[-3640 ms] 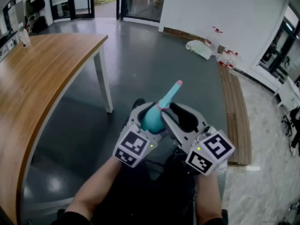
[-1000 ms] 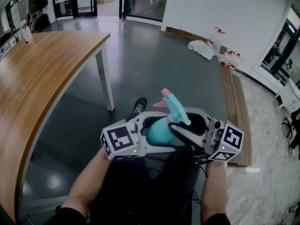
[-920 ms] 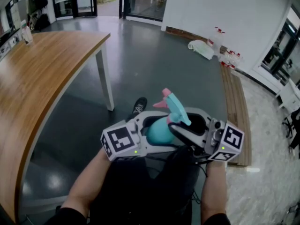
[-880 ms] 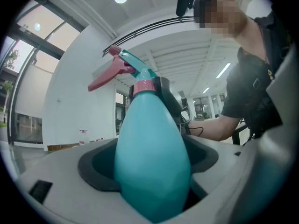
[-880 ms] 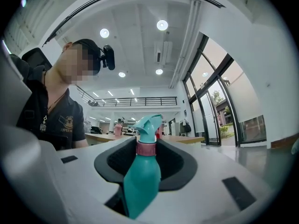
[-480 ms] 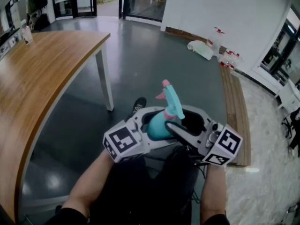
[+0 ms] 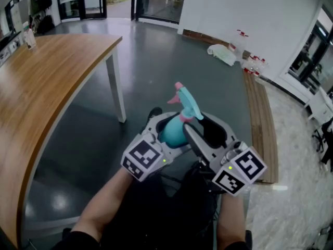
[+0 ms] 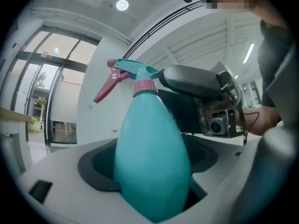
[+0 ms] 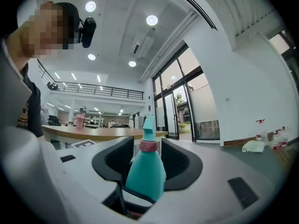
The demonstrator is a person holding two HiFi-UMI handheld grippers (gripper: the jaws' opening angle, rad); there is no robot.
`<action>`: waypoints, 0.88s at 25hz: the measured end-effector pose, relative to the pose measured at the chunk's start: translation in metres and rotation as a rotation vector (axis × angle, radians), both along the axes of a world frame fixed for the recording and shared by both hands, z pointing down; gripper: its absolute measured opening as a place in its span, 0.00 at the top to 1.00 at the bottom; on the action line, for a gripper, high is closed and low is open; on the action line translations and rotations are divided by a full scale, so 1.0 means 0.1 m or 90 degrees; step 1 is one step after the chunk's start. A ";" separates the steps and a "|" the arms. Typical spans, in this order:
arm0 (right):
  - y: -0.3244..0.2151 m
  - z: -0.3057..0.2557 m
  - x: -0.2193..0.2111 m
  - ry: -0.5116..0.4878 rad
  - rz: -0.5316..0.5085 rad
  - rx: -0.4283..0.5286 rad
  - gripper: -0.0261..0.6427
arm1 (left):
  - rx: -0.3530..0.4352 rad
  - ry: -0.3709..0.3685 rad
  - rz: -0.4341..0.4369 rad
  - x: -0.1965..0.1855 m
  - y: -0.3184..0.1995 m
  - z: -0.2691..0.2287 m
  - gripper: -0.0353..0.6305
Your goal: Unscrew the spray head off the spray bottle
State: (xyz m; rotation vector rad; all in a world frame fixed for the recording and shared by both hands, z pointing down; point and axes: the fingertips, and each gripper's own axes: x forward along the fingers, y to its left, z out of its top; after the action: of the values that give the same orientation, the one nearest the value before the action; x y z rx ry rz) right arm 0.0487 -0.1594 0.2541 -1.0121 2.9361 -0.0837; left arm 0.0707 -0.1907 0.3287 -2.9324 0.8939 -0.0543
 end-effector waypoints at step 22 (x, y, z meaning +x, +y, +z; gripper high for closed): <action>-0.12 0.14 -0.04 0.006 -0.038 -0.010 0.75 | 0.003 -0.070 0.018 -0.01 0.00 0.15 0.33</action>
State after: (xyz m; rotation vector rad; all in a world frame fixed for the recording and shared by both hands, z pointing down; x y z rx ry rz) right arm 0.0444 -0.1718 0.2680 -0.9285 2.9788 -0.1038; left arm 0.0702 -0.1908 0.3442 -2.9043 0.8342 -0.2086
